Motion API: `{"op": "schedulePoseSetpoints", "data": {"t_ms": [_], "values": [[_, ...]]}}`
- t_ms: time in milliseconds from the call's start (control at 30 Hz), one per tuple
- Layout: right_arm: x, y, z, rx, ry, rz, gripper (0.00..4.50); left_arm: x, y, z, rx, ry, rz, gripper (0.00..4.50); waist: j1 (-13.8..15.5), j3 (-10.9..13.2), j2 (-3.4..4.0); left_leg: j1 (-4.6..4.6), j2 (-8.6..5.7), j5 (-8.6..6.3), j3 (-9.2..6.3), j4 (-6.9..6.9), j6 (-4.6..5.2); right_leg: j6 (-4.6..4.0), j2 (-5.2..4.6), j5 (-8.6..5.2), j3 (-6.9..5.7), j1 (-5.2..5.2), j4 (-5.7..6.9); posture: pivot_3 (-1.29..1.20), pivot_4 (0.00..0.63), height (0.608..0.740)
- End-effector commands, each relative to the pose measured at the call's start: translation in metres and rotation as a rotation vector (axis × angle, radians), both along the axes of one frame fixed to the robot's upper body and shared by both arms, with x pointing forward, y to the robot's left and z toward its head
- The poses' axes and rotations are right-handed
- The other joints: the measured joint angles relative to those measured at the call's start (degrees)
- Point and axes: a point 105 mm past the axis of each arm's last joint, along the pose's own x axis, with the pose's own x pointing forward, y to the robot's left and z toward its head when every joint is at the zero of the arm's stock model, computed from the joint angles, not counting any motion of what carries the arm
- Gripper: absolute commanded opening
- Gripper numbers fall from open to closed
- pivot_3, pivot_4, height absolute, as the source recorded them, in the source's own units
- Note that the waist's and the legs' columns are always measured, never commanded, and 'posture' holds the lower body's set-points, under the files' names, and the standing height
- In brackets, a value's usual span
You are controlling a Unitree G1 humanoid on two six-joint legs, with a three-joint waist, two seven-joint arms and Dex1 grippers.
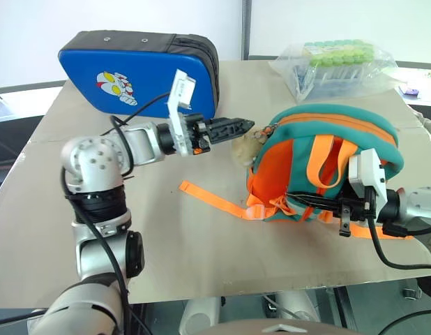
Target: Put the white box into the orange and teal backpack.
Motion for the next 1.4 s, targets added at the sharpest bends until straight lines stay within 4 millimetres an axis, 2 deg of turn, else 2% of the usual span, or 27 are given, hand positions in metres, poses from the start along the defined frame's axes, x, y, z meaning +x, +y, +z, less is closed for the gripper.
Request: {"op": "schedulePoseSetpoints", "data": {"t_ms": [33,167,267,333,467,567,667,733,800,933,1067,1200,1300,1400], "values": [[-0.003,0.001,0.008,0.007,-0.039,0.011,0.00,-0.005,-0.013,-0.014,0.088,-0.033,-0.040,4.45,0.06,0.00,0.00,0.00,0.00,0.00,0.01,0.00,0.00,0.00,0.00,0.00,0.01,0.00,0.00,0.00,0.150,0.740],[-0.003,0.000,0.009,0.013,-0.041,0.012,0.00,-0.010,-0.029,-0.031,0.169,-0.094,-0.122,4.45,0.33,0.00,0.00,-0.02,-0.03,0.00,0.02,0.00,0.00,-0.01,-0.02,0.00,0.01,0.00,-0.01,0.00,0.150,0.740],[-0.003,-0.002,0.009,0.010,-0.043,0.003,0.00,-0.005,-0.035,-0.051,0.324,-0.230,-0.140,4.45,0.34,-0.01,0.01,-0.02,-0.03,0.00,0.02,-0.01,0.00,-0.02,-0.02,0.00,0.01,0.00,-0.02,0.00,0.150,0.740],[-0.003,-0.003,0.010,0.015,-0.049,-0.005,0.00,-0.001,-0.039,-0.052,0.316,-0.268,-0.147,4.45,0.40,0.00,0.01,-0.01,-0.03,0.00,0.04,-0.03,0.00,-0.02,-0.02,0.00,0.04,0.00,-0.03,0.00,0.150,0.740],[-0.001,-0.005,0.015,0.051,-0.064,-0.039,0.00,0.003,-0.043,-0.044,0.253,-0.319,-0.138,2.78,0.54,0.00,0.01,-0.06,-0.03,0.00,0.04,-0.03,0.01,-0.01,-0.03,0.00,0.03,0.00,-0.07,0.00,0.150,0.740],[0.002,-0.007,0.024,0.110,-0.073,-0.072,0.00,0.006,-0.038,-0.035,0.196,-0.343,-0.099,1.22,0.58,0.00,0.01,-0.08,-0.03,0.00,0.02,-0.02,0.01,-0.01,-0.04,0.00,0.00,0.00,-0.08,0.00,0.150,0.740],[0.013,-0.016,0.041,0.228,-0.102,-0.154,0.00,0.010,-0.023,-0.023,0.150,-0.383,-0.038,0.38,0.25,0.01,0.01,-0.08,-0.02,0.00,0.02,-0.02,0.01,-0.01,-0.03,0.00,0.00,-0.02,-0.07,0.00,0.150,0.740],[0.030,-0.030,0.056,0.322,-0.144,-0.266,0.00,0.014,-0.004,-0.016,0.133,-0.408,0.043,0.28,0.06,0.01,0.01,-0.08,0.00,0.00,0.03,-0.02,0.01,-0.01,-0.02,0.00,0.03,-0.03,-0.04,0.00,0.150,0.740],[0.048,-0.046,0.070,0.417,-0.181,-0.391,0.00,0.016,0.017,-0.017,0.159,-0.413,0.123,0.28,-0.50,0.01,0.02,-0.02,0.02,0.00,0.05,-0.03,0.01,-0.01,0.00,0.01,0.06,-0.03,-0.03,0.00,0.150,0.740],[0.065,-0.064,0.076,0.492,-0.199,-0.535,0.00,0.013,0.038,-0.030,0.193,-0.345,0.206,0.28,-0.18,0.02,0.03,0.04,0.09,0.00,0.10,-0.11,0.01,-0.02,0.07,0.01,0.09,-0.05,-0.01,0.00,0.150,0.740],[0.081,-0.079,0.086,0.611,-0.215,-0.649,0.00,-0.003,0.059,-0.095,0.391,-0.126,0.284,0.28,-0.12,0.02,0.07,-0.05,0.06,0.00,0.12,-0.15,0.01,-0.02,0.00,0.01,0.12,-0.10,-0.03,0.00,0.150,0.740],[0.089,-0.083,0.094,0.661,-0.232,-0.701,0.00,-0.015,0.060,-0.147,0.523,-0.029,0.314,0.28,0.12,0.02,0.06,0.00,0.05,-0.01,0.04,-0.17,0.01,-0.01,-0.02,0.01,0.24,-0.11,-0.04,0.00,0.150,0.740],[0.091,-0.088,0.105,0.732,-0.241,-0.736,0.00,-0.011,0.056,-0.172,0.508,0.037,0.396,0.28,0.58,0.02,0.07,-0.02,0.06,0.00,0.07,-0.16,0.01,-0.02,-0.03,0.01,0.12,-0.08,-0.03,0.00,0.150,0.740],[0.091,-0.092,0.118,0.815,-0.241,-0.758,0.00,0.003,0.049,-0.181,0.482,0.038,0.476,0.28,0.63,0.01,0.09,0.00,0.00,0.01,0.07,-0.11,0.02,-0.06,-0.03,0.04,0.09,-0.06,0.01,0.00,0.150,0.740]]}}
